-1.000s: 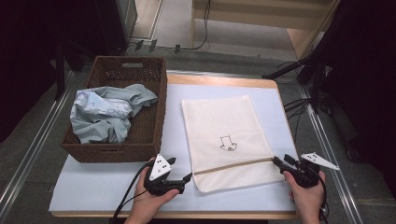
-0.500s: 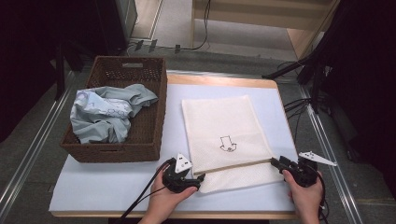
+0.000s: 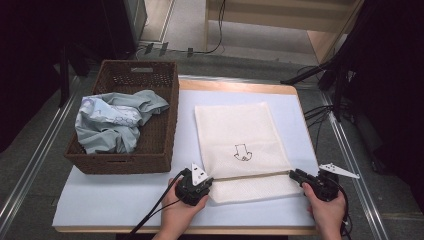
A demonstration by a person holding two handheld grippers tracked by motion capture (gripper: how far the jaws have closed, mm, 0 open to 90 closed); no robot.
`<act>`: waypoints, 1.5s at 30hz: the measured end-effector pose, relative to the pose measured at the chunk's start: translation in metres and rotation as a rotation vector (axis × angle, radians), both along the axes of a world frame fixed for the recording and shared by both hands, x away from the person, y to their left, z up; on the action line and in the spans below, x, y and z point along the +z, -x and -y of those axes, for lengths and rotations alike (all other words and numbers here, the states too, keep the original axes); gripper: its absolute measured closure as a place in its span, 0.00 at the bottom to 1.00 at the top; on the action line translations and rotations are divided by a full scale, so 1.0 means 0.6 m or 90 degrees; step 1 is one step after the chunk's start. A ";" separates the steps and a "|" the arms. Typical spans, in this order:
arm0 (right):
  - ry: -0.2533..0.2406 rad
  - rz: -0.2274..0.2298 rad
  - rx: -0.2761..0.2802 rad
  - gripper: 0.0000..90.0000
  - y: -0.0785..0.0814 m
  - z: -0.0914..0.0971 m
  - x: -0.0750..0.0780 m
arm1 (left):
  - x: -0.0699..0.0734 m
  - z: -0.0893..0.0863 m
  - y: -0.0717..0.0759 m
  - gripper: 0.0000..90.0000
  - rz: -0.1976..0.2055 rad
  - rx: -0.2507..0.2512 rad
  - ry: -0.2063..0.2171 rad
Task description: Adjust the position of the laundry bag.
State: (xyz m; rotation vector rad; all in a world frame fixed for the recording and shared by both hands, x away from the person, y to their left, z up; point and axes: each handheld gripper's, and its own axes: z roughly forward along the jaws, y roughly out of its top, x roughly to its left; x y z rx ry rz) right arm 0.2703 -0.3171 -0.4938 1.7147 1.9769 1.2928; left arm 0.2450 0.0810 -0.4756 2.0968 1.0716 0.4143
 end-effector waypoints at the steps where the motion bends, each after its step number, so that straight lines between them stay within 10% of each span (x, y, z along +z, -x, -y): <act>1: 0.002 0.000 0.000 0.78 0.001 -0.001 0.000 | 0.000 -0.001 0.000 0.90 -0.002 -0.003 -0.001; 45: 0.002 0.000 0.094 0.89 0.041 -0.093 0.005 | 0.010 -0.115 0.010 0.91 0.012 0.068 0.009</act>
